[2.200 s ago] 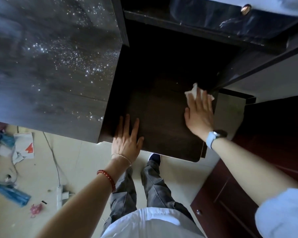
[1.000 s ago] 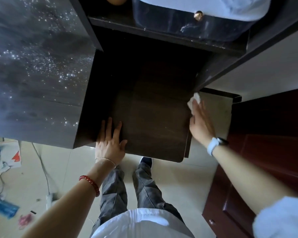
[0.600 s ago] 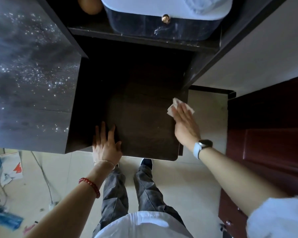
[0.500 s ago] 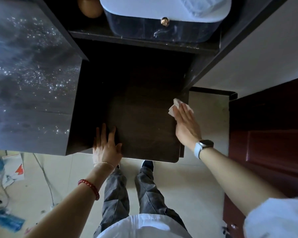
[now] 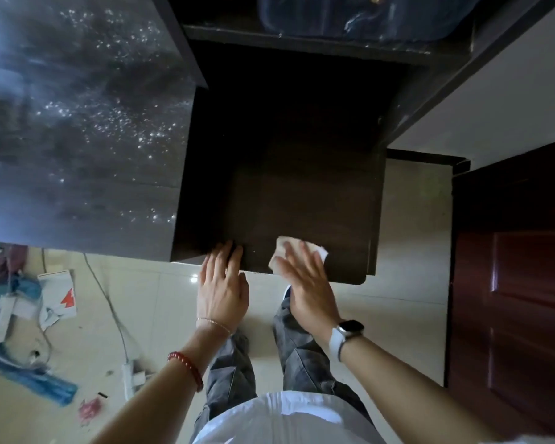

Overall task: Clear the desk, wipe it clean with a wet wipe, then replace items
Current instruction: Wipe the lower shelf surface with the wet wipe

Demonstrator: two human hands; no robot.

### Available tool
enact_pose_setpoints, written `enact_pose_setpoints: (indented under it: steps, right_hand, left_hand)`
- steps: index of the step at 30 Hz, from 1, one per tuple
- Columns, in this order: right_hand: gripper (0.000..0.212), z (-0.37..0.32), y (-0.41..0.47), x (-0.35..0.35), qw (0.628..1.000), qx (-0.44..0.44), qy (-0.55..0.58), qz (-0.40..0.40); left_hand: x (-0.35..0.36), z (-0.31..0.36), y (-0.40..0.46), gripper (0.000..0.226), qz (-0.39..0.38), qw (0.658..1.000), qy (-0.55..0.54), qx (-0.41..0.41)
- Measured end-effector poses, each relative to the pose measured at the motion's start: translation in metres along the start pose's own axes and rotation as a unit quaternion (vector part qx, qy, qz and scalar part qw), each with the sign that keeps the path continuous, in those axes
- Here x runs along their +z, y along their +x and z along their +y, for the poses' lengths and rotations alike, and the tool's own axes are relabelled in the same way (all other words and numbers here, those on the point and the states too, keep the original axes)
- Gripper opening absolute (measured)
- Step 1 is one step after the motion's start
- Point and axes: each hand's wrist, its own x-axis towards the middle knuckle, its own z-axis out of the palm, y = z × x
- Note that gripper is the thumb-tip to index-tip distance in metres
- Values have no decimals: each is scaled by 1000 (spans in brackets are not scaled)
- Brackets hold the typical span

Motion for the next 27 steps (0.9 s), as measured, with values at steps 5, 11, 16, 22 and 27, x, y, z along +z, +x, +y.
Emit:
enact_pose_setpoints:
  steps: [5, 11, 16, 22, 27]
  right_hand:
    - [54, 17, 14, -18, 988, 80, 6, 134]
    - [63, -48, 39, 37, 964, 201, -26, 174]
    - [67, -135, 44, 104, 980, 141, 4, 139]
    - [53, -159, 44, 124, 960, 201, -26, 195]
    - [54, -148, 34, 123, 969, 160, -80, 169]
  left_hand:
    - [-2, -52, -43, 44, -32, 998, 6, -48]
    - [-29, -108, -34, 63, -12, 997, -2, -76]
    - [-40, -135, -17, 65, -76, 997, 15, -16]
    - [-38, -153, -14, 62, -102, 993, 33, 49]
    - [-37, -153, -15, 66, -95, 991, 68, 59]
